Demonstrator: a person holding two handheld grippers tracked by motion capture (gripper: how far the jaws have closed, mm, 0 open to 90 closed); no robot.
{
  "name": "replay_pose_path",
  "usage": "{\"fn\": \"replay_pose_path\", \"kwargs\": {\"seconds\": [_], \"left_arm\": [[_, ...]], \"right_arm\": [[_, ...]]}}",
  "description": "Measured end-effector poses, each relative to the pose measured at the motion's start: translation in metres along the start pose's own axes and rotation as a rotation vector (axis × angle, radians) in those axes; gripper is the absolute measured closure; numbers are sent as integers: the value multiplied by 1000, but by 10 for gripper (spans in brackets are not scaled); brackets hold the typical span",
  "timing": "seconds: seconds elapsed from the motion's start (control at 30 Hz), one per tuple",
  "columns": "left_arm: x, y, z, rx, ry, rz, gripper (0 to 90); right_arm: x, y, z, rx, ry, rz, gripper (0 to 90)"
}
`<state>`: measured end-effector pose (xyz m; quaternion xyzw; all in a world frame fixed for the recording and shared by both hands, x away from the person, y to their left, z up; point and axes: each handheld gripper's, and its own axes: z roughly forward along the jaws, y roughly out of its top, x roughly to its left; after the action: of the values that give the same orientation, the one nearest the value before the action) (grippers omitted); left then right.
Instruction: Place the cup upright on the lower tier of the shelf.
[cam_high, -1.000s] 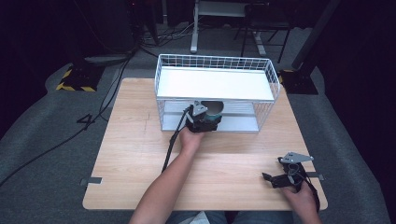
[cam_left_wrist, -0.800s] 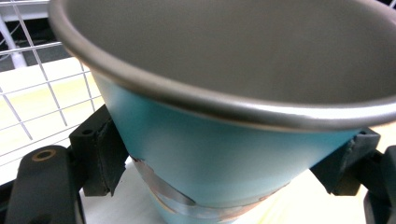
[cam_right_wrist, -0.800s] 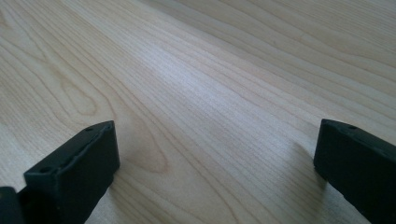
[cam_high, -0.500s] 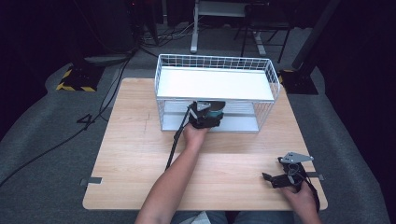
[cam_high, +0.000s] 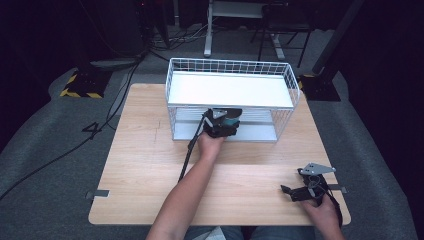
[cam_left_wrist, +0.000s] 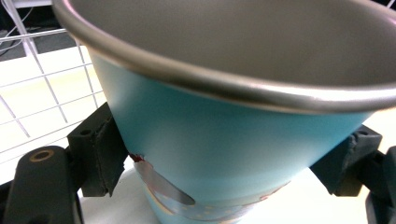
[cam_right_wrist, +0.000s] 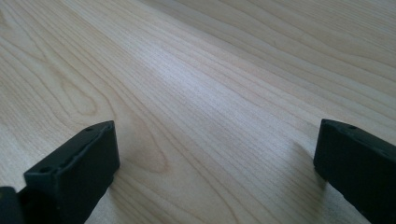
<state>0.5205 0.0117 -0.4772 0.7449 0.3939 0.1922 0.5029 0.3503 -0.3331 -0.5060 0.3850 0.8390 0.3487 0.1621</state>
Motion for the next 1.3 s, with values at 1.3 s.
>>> {"fn": "replay_pose_path", "kwargs": {"seconds": [1.3], "left_arm": [[0,-17,-89,-126,-47,-14,0]], "right_arm": [[0,0,0,-2,6,-5,3]]}}
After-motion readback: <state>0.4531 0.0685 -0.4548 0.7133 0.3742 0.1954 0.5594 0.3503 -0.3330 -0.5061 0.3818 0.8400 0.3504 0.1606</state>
